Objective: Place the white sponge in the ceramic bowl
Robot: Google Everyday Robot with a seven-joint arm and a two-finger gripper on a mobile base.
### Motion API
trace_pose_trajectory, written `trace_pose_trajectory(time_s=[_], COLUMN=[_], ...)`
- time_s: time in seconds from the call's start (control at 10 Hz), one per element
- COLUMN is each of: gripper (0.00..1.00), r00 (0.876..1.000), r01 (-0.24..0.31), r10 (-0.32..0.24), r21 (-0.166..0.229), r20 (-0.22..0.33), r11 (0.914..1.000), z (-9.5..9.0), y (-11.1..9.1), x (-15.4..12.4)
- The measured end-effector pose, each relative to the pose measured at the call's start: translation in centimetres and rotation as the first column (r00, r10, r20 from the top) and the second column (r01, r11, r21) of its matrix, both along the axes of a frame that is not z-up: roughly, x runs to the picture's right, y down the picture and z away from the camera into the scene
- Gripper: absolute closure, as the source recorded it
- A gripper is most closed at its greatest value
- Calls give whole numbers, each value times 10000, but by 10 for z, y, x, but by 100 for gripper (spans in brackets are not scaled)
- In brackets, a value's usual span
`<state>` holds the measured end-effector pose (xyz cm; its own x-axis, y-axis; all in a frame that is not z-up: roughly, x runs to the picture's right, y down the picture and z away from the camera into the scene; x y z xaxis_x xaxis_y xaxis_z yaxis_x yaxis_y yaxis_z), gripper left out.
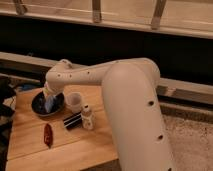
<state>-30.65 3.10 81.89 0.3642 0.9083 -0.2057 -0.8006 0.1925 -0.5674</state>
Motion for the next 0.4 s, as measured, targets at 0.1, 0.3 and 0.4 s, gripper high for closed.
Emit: trace_pose_trajectory(time_s=[0.1, 0.3, 0.4], gripper=[63, 58, 56], r00=[10000, 10000, 10000], r01=[-56, -45, -20], r10=[55, 45, 20], r21=[58, 67, 9], r20=[27, 28, 5], r11=[10000, 10000, 10000], z=[-1, -1, 1], y=[1, 1, 2], x=[-1, -2, 0])
